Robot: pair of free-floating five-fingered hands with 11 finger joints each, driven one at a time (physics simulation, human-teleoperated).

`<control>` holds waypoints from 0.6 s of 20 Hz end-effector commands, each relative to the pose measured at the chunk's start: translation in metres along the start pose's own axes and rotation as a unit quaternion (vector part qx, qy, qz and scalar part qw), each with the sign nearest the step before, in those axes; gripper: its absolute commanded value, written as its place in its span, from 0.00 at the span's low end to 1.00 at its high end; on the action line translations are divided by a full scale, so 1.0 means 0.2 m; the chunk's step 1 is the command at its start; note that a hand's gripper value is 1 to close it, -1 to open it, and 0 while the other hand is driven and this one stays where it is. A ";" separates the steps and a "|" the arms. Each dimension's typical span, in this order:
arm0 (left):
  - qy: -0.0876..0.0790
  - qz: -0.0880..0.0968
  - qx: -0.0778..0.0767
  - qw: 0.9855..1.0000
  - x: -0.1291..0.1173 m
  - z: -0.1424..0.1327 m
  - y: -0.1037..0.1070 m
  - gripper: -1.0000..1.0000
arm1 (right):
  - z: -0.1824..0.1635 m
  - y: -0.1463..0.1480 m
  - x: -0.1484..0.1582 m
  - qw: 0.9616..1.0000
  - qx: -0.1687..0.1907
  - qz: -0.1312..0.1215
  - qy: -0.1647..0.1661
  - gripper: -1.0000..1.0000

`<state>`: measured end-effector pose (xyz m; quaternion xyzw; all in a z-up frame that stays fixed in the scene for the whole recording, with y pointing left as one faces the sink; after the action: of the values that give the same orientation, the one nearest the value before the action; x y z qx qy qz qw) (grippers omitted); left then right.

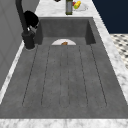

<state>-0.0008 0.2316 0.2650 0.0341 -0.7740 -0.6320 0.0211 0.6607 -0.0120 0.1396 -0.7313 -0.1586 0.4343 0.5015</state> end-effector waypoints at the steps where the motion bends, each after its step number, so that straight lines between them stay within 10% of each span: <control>1: 0.000 0.000 0.000 1.000 0.00 0.00 0.00 0.50 | 0.06 -0.04 0.06 1.000 0.006 0.001 -0.007 1.00; 5: 0.000 0.000 0.000 1.000 0.00 0.00 0.00 0.50 | -0.06 -0.03 -0.06 1.000 0.003 0.010 0.003 1.00; 6: 0.000 0.000 0.000 1.000 0.00 0.00 0.00 0.50 | -0.07 -0.06 -0.10 1.000 0.016 0.006 0.001 0.00; 12: 0.000 0.000 0.000 1.000 0.00 0.00 0.00 0.50 | -0.14 -0.23 -0.22 0.998 0.063 0.000 -0.010 0.00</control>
<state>-0.0008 0.2316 0.2650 0.0341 -0.7740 -0.6320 0.0211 0.6664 -0.0317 0.1804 -0.6993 -0.1470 0.4551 0.5314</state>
